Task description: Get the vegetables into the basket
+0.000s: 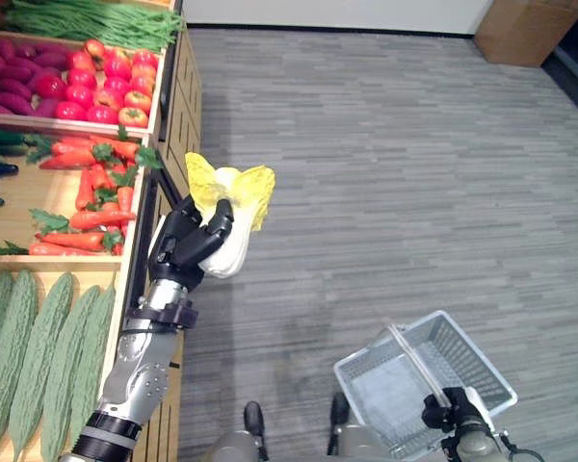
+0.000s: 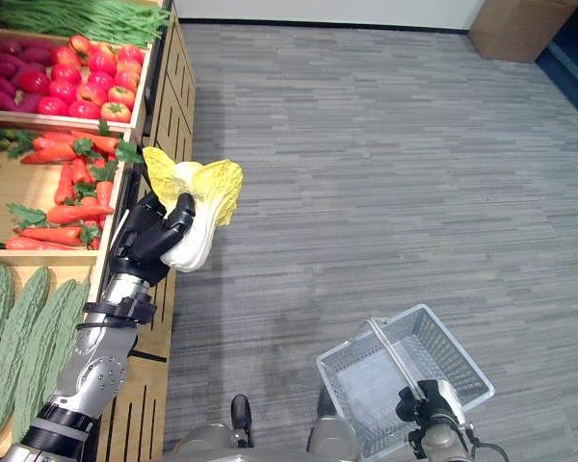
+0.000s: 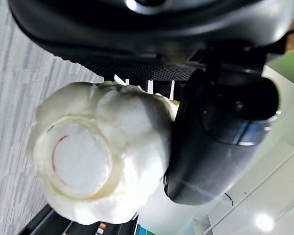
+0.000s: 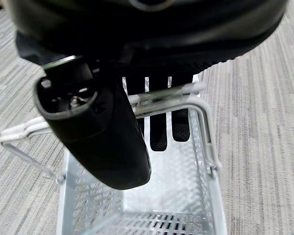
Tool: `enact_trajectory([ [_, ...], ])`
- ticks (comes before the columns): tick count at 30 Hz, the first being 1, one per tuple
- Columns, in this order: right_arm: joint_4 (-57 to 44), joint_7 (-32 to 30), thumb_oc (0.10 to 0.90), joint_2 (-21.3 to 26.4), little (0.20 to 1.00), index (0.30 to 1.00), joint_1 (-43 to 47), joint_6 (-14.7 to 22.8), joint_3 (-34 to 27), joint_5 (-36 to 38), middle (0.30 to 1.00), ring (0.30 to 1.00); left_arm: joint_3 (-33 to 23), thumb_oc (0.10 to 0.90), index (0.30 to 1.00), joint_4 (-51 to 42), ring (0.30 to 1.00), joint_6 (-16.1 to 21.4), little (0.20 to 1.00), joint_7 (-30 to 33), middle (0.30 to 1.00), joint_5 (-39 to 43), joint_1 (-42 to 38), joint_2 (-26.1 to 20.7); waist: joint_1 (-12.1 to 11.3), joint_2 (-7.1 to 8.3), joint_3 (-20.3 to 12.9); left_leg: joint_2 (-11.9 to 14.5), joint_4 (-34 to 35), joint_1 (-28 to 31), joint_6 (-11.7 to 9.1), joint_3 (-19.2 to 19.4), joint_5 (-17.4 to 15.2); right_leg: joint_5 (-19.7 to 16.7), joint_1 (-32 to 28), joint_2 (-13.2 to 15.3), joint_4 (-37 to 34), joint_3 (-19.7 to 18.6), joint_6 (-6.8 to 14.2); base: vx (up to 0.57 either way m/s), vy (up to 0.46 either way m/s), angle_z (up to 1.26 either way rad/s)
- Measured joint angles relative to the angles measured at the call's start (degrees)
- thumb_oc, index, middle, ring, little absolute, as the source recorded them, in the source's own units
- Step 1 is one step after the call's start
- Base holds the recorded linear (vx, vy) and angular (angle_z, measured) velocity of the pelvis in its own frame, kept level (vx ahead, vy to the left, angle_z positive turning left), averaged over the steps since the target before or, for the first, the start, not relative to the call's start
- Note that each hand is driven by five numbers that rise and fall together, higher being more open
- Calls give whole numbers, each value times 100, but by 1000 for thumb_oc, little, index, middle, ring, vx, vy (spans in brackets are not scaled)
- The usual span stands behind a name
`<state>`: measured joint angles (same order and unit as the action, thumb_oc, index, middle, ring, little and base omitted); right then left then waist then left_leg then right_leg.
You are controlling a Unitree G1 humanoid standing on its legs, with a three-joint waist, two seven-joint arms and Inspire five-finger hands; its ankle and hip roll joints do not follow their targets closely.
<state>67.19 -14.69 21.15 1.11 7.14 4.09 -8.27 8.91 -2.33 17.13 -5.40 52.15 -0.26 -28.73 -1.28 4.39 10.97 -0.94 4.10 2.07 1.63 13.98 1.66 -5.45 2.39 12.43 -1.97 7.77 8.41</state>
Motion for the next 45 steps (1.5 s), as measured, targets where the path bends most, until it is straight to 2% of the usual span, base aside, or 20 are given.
enact_trajectory([
  [3, -552, -3, 400, 282, 300, 300, -74, -9, 20, -14, 300, 300, 18, 400, 300, 1, 300, -82, 300, -51, 300, -46, 247, 109, 83, -233, -123, 163, 90, 91, -104, 28, 72, -84, -197, -217, -307, 13, -111, 42, -123, -8],
  [8, -1176, -37, 400, 735, 300, 300, -20, 16, 88, -50, 300, 300, 129, 400, 300, -30, 300, -187, 300, -197, 300, -401, 238, 98, 85, -312, -174, 406, 90, 140, -213, -12, 138, -88, -249, -446, -322, 35, -132, 29, -122, 2],
  [9, -1485, -35, 400, 925, 300, 300, -8, 4, 88, -90, 300, 300, 173, 400, 300, -40, 300, -216, 300, -149, 300, -999, 183, -352, 98, -317, -178, 442, 92, 124, -264, -64, 171, -25, -271, -475, -342, 65, -225, 34, -107, 11],
  [11, -1859, -43, 400, 1104, 300, 300, -12, -7, 90, -90, 300, 300, 336, 400, 300, -87, 300, -225, 300, -34, 300, -2041, 62, -1066, 90, -339, -195, 469, 94, 103, -308, -98, 200, -1, -265, -513, -338, 73, -261, 18, -61, 10],
  [13, -2092, -73, 400, 1214, 300, 300, -10, 43, 97, -90, 300, 300, 414, 400, 300, -257, 300, -221, 300, 79, 300, -3034, -14, -1589, 89, -367, -273, 484, 96, 42, -338, -149, 219, 29, -230, -531, -340, 73, -307, -4, -59, 9],
  [15, -2285, -106, 400, 1257, 300, 300, -11, 87, 149, -90, 300, 300, 974, 400, 300, -478, 300, -187, 300, 322, 300, -4239, -447, -2381, 53, -369, -318, 491, 94, -5, -361, -196, 257, 23, -207, -544, -326, 97, -321, -45, -32, 12],
  [16, -2306, -132, 400, 1255, 300, 300, 26, 143, 196, -89, 300, 300, 1317, 400, 300, -484, 300, -97, 300, 408, 300, -4818, -773, -2597, 61, -399, -424, 485, 95, -96, -363, -235, 272, 23, -147, -530, -318, 130, -318, -45, -30, 13],
  [18, -2321, -150, 400, 1254, 300, 300, 181, 203, 402, -88, 300, 300, 1761, 400, 300, -504, 300, 33, 300, 525, 300, -5491, -1190, -2518, 68, -421, -460, 469, 94, -136, -355, -237, 305, 0, -107, -521, -316, 130, -331, -20, -14, 4],
  [19, -2501, -152, 400, 1245, 300, 300, 309, 213, 662, -88, 300, 300, 2313, 400, 300, -534, 300, 234, 300, 547, 300, -5897, -1586, -2291, 91, -424, -462, 472, 94, -154, -359, -228, 316, -23, -69, -524, -311, 116, -348, 8, -6, -7],
  [21, -2680, -154, 400, 1241, 300, 300, 341, 301, 741, -80, 300, 300, 2531, 400, 300, -638, 300, 374, 300, 544, 300, -6033, -1583, -2152, 157, -425, -462, 478, 94, -152, -361, -219, 317, -38, -59, -535, -309, 95, -367, 15, -2, -7],
  [27, -3151, -158, 400, 1288, 300, 300, 617, 316, 793, -79, 300, 300, 2747, 400, 300, -493, 300, 434, 300, 618, 300, -6297, -1790, -2008, 357, -442, -472, 487, 93, -115, -362, -161, 316, -45, -68, -546, -309, 46, -377, 8, -1, -3],
  [31, -3186, -150, 400, 1531, 300, 300, 770, 316, 1239, -86, 300, 300, 2999, 400, 300, -290, 300, 432, 300, 713, 300, -6473, -1982, -1942, 354, -473, -491, 487, 94, -98, -362, -124, 315, -46, -69, -545, -310, 25, -377, 11, 1, -3],
  [36, -3530, -93, 400, 1599, 300, 300, 853, 322, 1536, -85, 300, 300, 3536, 400, 300, -85, 300, 438, 300, 719, 300, -6805, -2236, -1889, 366, -523, -522, 490, 95, -66, -365, -54, 313, -51, -62, -549, -310, -36, -374, 9, 3, -7],
  [40, -3700, -71, 400, 1504, 300, 300, 1023, 327, 1663, -29, 300, 300, 3666, 400, 300, 379, 300, 457, 300, 730, 300, -6995, -2233, -1319, 366, -529, -526, 490, 95, -57, -365, -18, 312, -54, -50, -552, -312, -81, -375, 16, 4, -5],
  [44, -3874, -34, 400, 1262, 300, 300, 1134, 333, 1687, 62, 300, 300, 3812, 400, 300, 577, 300, 460, 300, 838, 300, -7634, -2361, -1209, 375, -538, -531, 492, 95, -57, -366, 16, 311, -64, -27, -556, -310, -111, -378, 9, 0, -5],
  [45, -3968, -9, 400, 1200, 300, 300, 1132, 333, 1688, 227, 300, 300, 3811, 400, 300, 767, 300, 479, 300, 937, 300, -7734, -2349, -1034, 375, -537, -531, 492, 95, -57, -366, 19, 311, -66, -26, -557, -310, -113, -379, 0, 0, 0],
])
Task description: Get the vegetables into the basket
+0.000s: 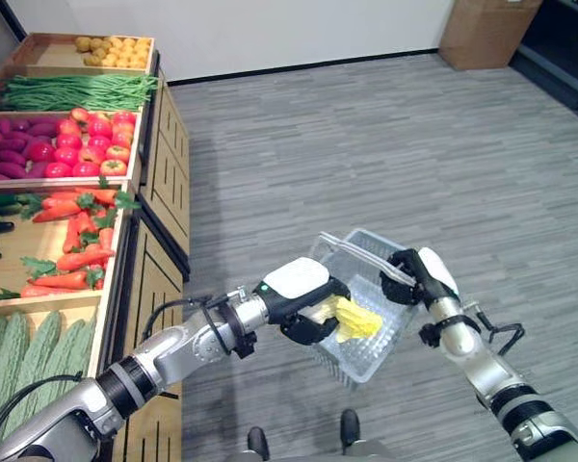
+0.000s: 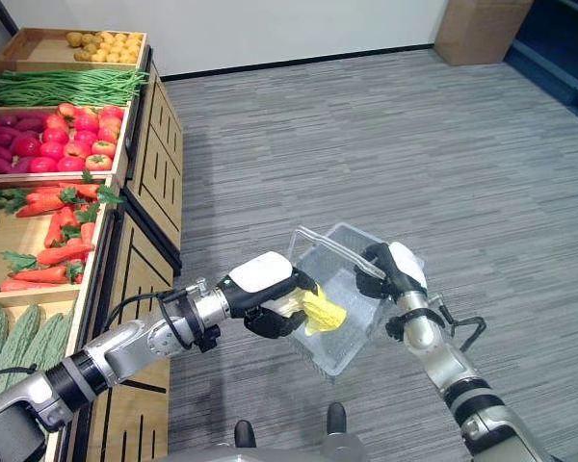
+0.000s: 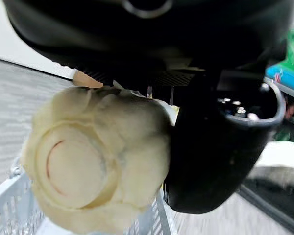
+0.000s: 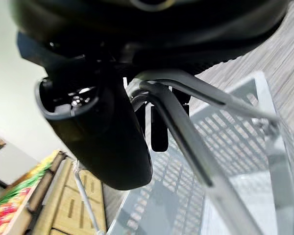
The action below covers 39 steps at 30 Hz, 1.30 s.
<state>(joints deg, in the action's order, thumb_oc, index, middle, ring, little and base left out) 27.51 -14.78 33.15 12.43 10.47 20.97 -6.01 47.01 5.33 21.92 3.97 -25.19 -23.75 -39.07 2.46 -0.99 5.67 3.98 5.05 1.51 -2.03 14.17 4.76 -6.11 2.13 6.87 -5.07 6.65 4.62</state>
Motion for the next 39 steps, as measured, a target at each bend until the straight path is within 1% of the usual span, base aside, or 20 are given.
enact_trajectory([
  [2, -152, 30, 400, -128, 300, 300, -9, 0, 0, 258, 300, 300, 0, 400, 300, 195, 300, -38, 300, 87, 300, -203, 8, 170, 6, 0, 0, 2, 0, 0, 0, 3, 0, -4, 3, -4, 0, -2, -5, 0, 0, 0],
  [4, -328, 122, 400, -290, 300, 300, -13, 10, 39, 643, 300, 300, 0, 400, 300, 310, 300, -45, 300, 143, 300, -424, 9, 245, 18, 0, 0, 6, 1, 2, 1, 15, -1, -6, 6, -8, 1, -10, -7, 0, 0, 0],
  [7, -592, 213, 400, -316, 300, 300, -19, 11, 129, 923, 300, 300, -2, 400, 300, 596, 300, -136, 300, 344, 300, -638, 9, 415, 14, 1, 0, 6, 1, 3, 1, 17, -1, -12, 5, -7, 1, -10, -5, 0, 0, 0],
  [12, -1008, 391, 400, -304, 300, 300, -21, 57, 210, 939, 300, 300, -22, 400, 300, 944, 300, -255, 300, 557, 300, -954, 12, 457, 17, 4, 1, 12, 1, 3, 1, 19, -1, -13, 4, -13, 1, -11, -4, 0, 0, 0],
  [19, -1456, 600, 400, -121, 300, 300, -25, 100, 328, 1039, 300, 300, -59, 400, 300, 1870, 300, -527, 300, 910, 300, -1527, 24, 740, 42, 21, 8, 29, 1, 11, -1, 50, -2, -13, 14, -31, 1, -38, -2, 0, -2, -1],
  [21, -1493, 659, 400, -101, 300, 300, -28, 118, 397, 1108, 300, 300, -81, 500, 440, 2060, 440, -670, 440, 979, 440, -1628, 78, 754, 90, 32, 5, 39, 1, 13, -3, 61, -3, -14, 16, -41, 1, -43, -2, 0, -9, -2],
  [23, -1494, 681, 400, -79, 300, 300, -75, 118, 410, 1113, 300, 300, -190, 633, 627, 2208, 627, -708, 627, 1064, 627, -1772, 154, 813, 115, 40, 1, 48, 2, 16, -6, 62, -5, -13, 13, -49, 1, -42, -2, 0, 0, 0],
  [24, -1496, 685, 400, -81, 300, 300, -123, 118, 411, 1113, 300, 300, -194, 900, 1000, 2278, 1000, -785, 1000, 1113, 1000, -1851, 169, 836, 116, 57, 1, 59, 2, 19, -6, 64, -5, -14, 12, -59, 1, -44, -3, 0, 0, 0],
  [26, -1497, 708, 400, -79, 300, 300, -290, 118, 411, 1113, 300, 300, -281, 900, 1000, 2291, 1000, -903, 1000, 1166, 1000, -2003, 250, 879, 120, 114, -1, 91, 2, 23, -8, 65, -4, -14, 10, -88, 1, -41, -3, -7, -34, -1],
  [28, -1497, 731, 400, -30, 300, 300, -439, 118, 411, 1113, 300, 300, -414, 900, 1000, 2390, 1000, -953, 1000, 1233, 1000, -2002, 293, 987, 143, 123, 3, 98, 2, 25, -8, 67, -4, -13, 9, -94, 0, -40, -3, -11, -31, -2],
  [32, -1478, 715, 400, -26, 300, 300, -706, 117, 342, 1110, 300, 300, -545, 900, 1000, 2275, 1000, -937, 1000, 1235, 1000, -1981, 426, 1004, 156, 127, 5, 100, 2, 52, -14, 85, -8, -12, -6, -97, -1, -51, -1, -3, -4, -1],
  [33, -1464, 713, 400, -28, 300, 300, -747, 117, 333, 1103, 300, 300, -600, 900, 1000, 2180, 1000, -931, 1000, 1224, 1000, -1937, 504, 1006, 159, 129, 6, 101, 2, 54, -14, 90, -8, -12, -5, -98, -1, -55, -1, 0, 0, 0],
  [36, -1226, 692, 400, -106, 300, 300, -966, 116, 146, 1071, 300, 300, -926, 900, 1000, 1342, 1000, -820, 1000, 1200, 1000, -1397, 1026, 1019, 136, 147, 13, 104, 2, 63, -14, 88, -8, -12, -18, -100, -1, -59, -2, 0, -6, 1],
  [39, -1016, 615, 400, -224, 300, 300, -1148, 103, -38, 1069, 300, 300, -946, 900, 1000, 943, 1000, -720, 1000, 1095, 1000, -997, 1181, 1001, 86, 156, 14, 105, 2, 69, -14, 71, -8, -11, -35, -100, -3, -45, -1, 1, -5, 1],
])
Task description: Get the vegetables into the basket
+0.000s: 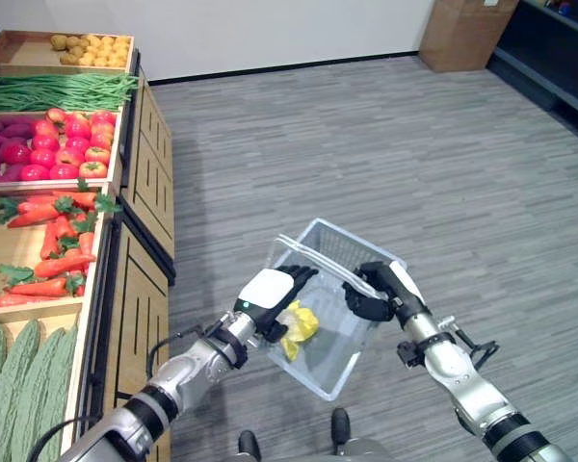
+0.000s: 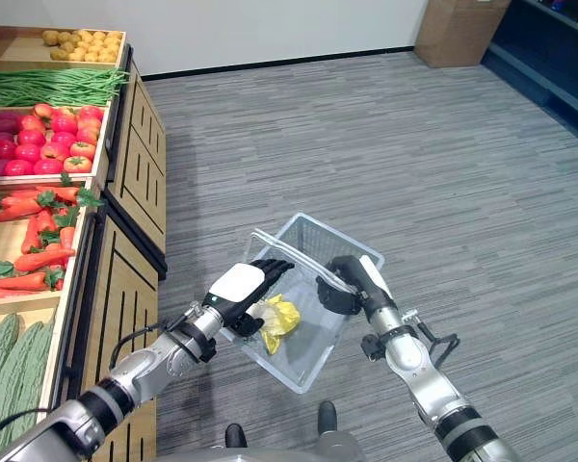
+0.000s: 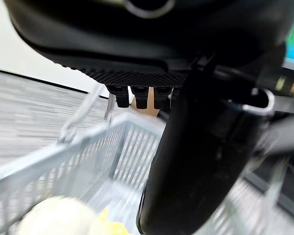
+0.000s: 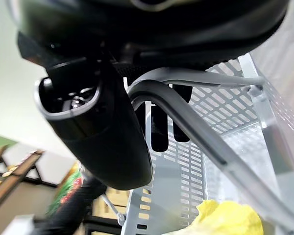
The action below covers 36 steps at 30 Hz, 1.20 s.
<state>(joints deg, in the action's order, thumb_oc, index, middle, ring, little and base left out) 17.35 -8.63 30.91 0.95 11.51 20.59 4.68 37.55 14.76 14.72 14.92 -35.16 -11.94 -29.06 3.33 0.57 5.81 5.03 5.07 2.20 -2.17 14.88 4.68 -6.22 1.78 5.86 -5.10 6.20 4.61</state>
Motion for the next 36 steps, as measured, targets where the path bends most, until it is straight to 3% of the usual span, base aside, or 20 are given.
enact_trajectory([
  [5, 181, -179, 400, -45, 300, 300, -292, 0, -185, -217, 300, 300, -266, 900, 1000, -506, 1000, 140, 1000, -390, 1000, 1022, 545, 51, -52, 6, 2, 3, 1, 27, -4, -9, -2, 18, -33, -2, -3, 22, 11, -4, -6, 0],
  [7, 379, -268, 400, -280, 300, 300, -460, -2, -534, -388, 300, 300, -726, 900, 1000, -789, 1000, 169, 1000, -591, 1000, 1969, 1221, 196, -54, 16, 2, 10, 1, 44, -11, -23, -8, 43, -55, -8, -25, 20, -3, -5, -4, 5],
  [8, 508, -327, 400, -298, 300, 300, -474, -27, -583, -388, 300, 300, -764, 900, 1000, -771, 1000, 110, 1000, -664, 1000, 2310, 1335, 184, -104, 16, 1, 10, 1, 45, -12, -39, -7, 51, -67, -8, -23, 35, -18, -10, -3, 9],
  [11, 854, -399, 400, -458, 300, 300, -600, -109, -919, -413, 300, 300, -1037, 900, 1000, -718, 1000, -100, 1000, -1392, 1000, 4365, 1918, 29, -165, 13, -8, 12, 1, 53, -21, -52, -14, 91, -78, -6, -26, 45, 12, -4, 0, 2],
  [12, 902, -408, 400, -455, 300, 300, -605, -138, -931, -414, 300, 300, -1038, 900, 1000, -697, 1000, -195, 1000, -1497, 1000, 4628, 1978, -39, -175, 12, -9, 10, 1, 46, -21, -55, -13, 91, -75, -5, -25, 46, 12, 0, 0, 0],
  [15, 1321, -399, 400, -510, 300, 300, -658, -222, -1038, -445, 300, 300, -1433, 900, 1000, 19, 1000, -450, 1000, -1935, 1000, 5689, 2370, -40, -216, 4, -21, 11, 8, 27, -22, -75, -15, 95, -73, -2, -26, 62, 15, 2, -7, 2],
  [16, 1602, -388, 400, -536, 300, 300, -759, -208, -1197, -507, 300, 300, -1869, 900, 1000, 517, 1000, -437, 1000, -2156, 1000, 5827, 2595, 111, -228, 6, -67, 17, 10, 32, -32, -95, -27, 124, -83, -7, -27, 77, 18, 7, -23, 9],
  [20, 2490, -396, 400, -519, 300, 300, -804, -337, -1365, -770, 300, 300, -2190, 900, 1000, 1518, 1000, -587, 1000, -2110, 1000, 5673, 2801, 163, -279, -3, -93, 19, 0, 8, -30, -163, -26, 134, -98, -7, -27, 155, 7, 3, -21, 10],
  [25, 3550, -412, 400, -631, 300, 300, -830, -327, -1539, -872, 300, 300, -2394, 900, 1000, 3812, 1000, -458, 1000, -1562, 1000, 3867, 2397, 730, -283, -3, -140, 22, 1, 14, -31, -165, -26, 153, -100, -8, -27, 161, 12, 0, 0, 0],
  [28, 3959, -436, 400, -786, 300, 300, -819, -317, -1663, -818, 300, 300, -2611, 900, 1000, 4688, 1000, -451, 1000, -1279, 1000, 3254, 2136, 1000, -251, -11, -271, 24, 3, 8, -39, -164, -43, 159, -95, -9, -27, 153, 10, 1, -2, -1],
  [33, 4543, -450, 400, -932, 300, 300, -802, -279, -1612, -808, 300, 300, -3001, 900, 1000, 5515, 1000, -614, 1000, -973, 1000, 3073, 1839, 1253, -238, 20, -411, 31, 23, -67, -37, -156, -113, 161, 8, -23, 14, 126, 10, -50, -54, -3],
  [34, 4999, -494, 400, -969, 300, 300, -533, -200, -1546, -807, 300, 300, -3172, 900, 1000, 5776, 1000, -646, 1000, -847, 1000, 3164, 1678, 1315, -237, 16, -395, 69, -15, -277, -54, -154, -117, 237, 327, -36, 302, 93, -13, -70, -277, 5],
  [36, 5334, -494, 400, -1040, 300, 300, -395, -334, -1546, -785, 300, 300, -3271, 900, 1000, 5753, 1000, -765, 1000, -749, 1000, 3539, 1573, 1414, -248, -12, -107, 183, -122, -393, -74, -290, -51, 295, 386, -125, 387, 222, -102, 71, -315, 19],
])
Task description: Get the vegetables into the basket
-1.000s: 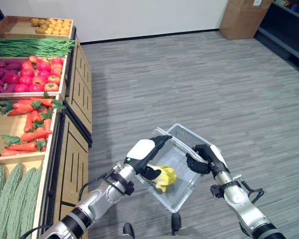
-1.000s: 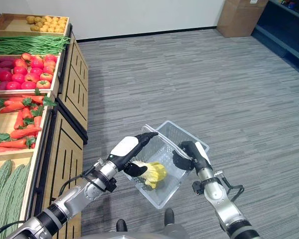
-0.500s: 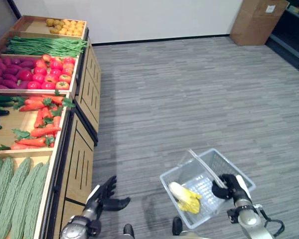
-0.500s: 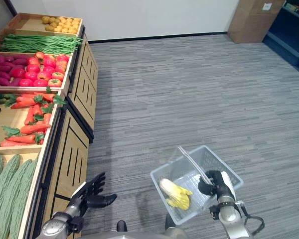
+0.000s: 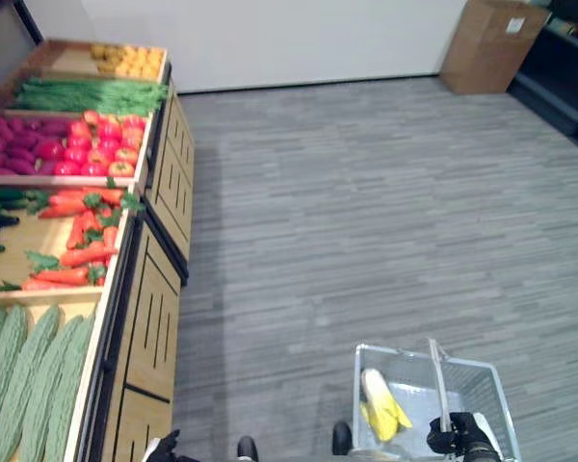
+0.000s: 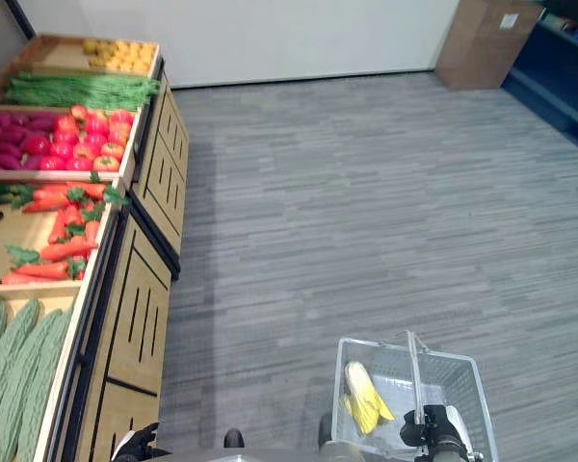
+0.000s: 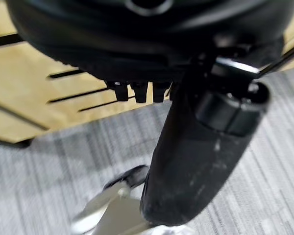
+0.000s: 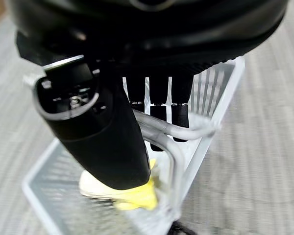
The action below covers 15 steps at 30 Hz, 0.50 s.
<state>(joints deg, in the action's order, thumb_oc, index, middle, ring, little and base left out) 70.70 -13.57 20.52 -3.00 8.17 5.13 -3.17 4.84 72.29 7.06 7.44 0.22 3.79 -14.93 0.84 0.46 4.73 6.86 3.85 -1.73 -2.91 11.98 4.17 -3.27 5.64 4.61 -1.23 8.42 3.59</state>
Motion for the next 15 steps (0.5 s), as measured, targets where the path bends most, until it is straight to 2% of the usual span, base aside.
enact_trajectory([
  [5, 29, -5, 400, -21, 300, 300, 145, -10, 0, 137, 300, 300, -2, 900, 1000, -26, 1000, -11, 1000, 69, 1000, 230, -92, 25, -83, -123, 324, 390, -518, -161, -272, -212, 39, 227, -158, -357, 19, 160, -342, 60, -182, 13],
  [6, 27, -3, 400, -21, 300, 300, 173, -11, 1, 135, 300, 300, -1, 900, 1000, -39, 1000, -6, 1000, 105, 1000, 265, -157, 27, -132, -102, 398, 393, -740, -230, -333, -291, 85, 255, -180, -369, 22, 183, -385, 100, -115, 25],
  [8, -10, -7, 400, -13, 300, 300, 227, -16, 1, 131, 300, 300, -3, 900, 1000, -101, 1000, 45, 1000, 169, 1000, 375, -289, 7, -178, 3, 539, 336, -1772, -770, -523, -742, 243, 348, -315, -299, -38, 264, -533, 94, -23, 30],
  [9, -17, -11, 400, 34, 300, 300, 267, -18, 36, 131, 300, 300, 35, 900, 1000, -201, 1000, 78, 1000, 179, 1000, 414, -339, 16, -275, 54, 571, 198, -1916, -961, -646, -1007, 270, 354, -411, -225, -118, 224, -543, 140, 22, 17],
  [10, -50, -21, 400, 110, 300, 300, 293, -29, 154, 129, 300, 300, 84, 900, 1000, -210, 1000, 82, 1000, 197, 1000, 434, -347, 90, -298, 53, 571, 74, -1496, -985, -676, -1132, 243, 354, -446, -166, -235, 239, -543, 191, 55, 7],
  [12, -134, -18, 400, 120, 300, 300, 351, -26, 221, 115, 300, 300, 122, 900, 1000, -199, 1000, 82, 1000, 210, 1000, 437, -385, 131, -285, 52, 570, 21, -791, -1022, -624, -1066, 297, 355, -459, -183, -360, 278, -542, 301, 116, 10],
  [13, -117, -25, 400, 82, 300, 300, 430, -34, 277, 86, 300, 300, 124, 900, 1000, -160, 1000, 72, 1000, 234, 1000, 439, -407, 133, -296, 45, 568, 144, -134, -1025, -605, -947, 396, 356, -463, -299, -405, 287, -544, 265, 106, 6],
  [14, -118, -23, 400, 82, 300, 300, 440, -50, 349, 70, 300, 300, 123, 900, 1000, -160, 1000, 77, 1000, 256, 1000, 440, -387, 126, -323, 25, 558, 249, 168, -1039, -622, -960, 467, 361, -472, -388, -404, 280, -552, 232, 93, -3],
  [15, -104, -27, 400, 89, 300, 300, 445, -55, 397, 63, 300, 300, 123, 900, 1000, -166, 1000, 77, 1000, 273, 1000, 443, -388, 117, -382, 18, 556, 320, 166, -1084, -627, -982, 522, 371, -502, -459, -402, 232, -575, 256, 152, -21],
])
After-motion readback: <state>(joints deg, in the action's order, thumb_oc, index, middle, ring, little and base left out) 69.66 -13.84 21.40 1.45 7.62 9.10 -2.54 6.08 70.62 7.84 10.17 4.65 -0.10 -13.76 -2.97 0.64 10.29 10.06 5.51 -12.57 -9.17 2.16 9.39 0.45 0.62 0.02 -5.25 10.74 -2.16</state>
